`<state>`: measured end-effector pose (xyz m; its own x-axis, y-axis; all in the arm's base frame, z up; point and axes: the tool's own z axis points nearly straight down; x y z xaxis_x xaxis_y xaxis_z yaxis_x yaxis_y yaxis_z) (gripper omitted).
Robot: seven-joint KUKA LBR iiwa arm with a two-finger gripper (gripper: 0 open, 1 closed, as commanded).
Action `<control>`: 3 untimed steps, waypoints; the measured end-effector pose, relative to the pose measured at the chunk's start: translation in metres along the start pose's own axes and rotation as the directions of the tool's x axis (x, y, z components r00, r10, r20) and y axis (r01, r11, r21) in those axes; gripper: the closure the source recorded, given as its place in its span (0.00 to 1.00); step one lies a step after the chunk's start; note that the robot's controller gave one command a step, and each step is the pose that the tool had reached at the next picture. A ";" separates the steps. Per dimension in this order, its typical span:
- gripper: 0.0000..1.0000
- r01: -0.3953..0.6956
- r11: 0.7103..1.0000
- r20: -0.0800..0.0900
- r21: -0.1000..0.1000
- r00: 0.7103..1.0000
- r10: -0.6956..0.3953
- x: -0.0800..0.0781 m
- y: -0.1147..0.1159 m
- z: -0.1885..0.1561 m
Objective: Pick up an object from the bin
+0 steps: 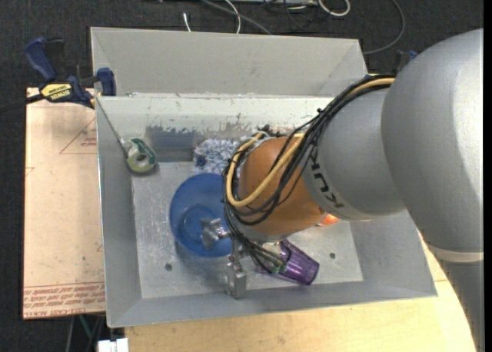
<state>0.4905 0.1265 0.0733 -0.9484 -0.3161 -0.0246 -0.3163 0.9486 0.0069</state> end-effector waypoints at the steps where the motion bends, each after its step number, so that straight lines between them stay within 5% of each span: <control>1: 0.00 0.000 1.000 -0.001 0.000 1.000 0.000 0.000 0.000 0.000; 3: 0.00 -0.040 0.999 -0.002 -0.002 0.999 0.040 -0.047 -0.019 0.004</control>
Offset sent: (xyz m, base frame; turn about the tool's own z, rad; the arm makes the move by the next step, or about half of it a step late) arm 0.0329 -0.0073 -0.0033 0.0327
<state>0.5407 0.1232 0.0702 -0.9604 -0.2775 -0.0226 -0.2778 0.9606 0.0098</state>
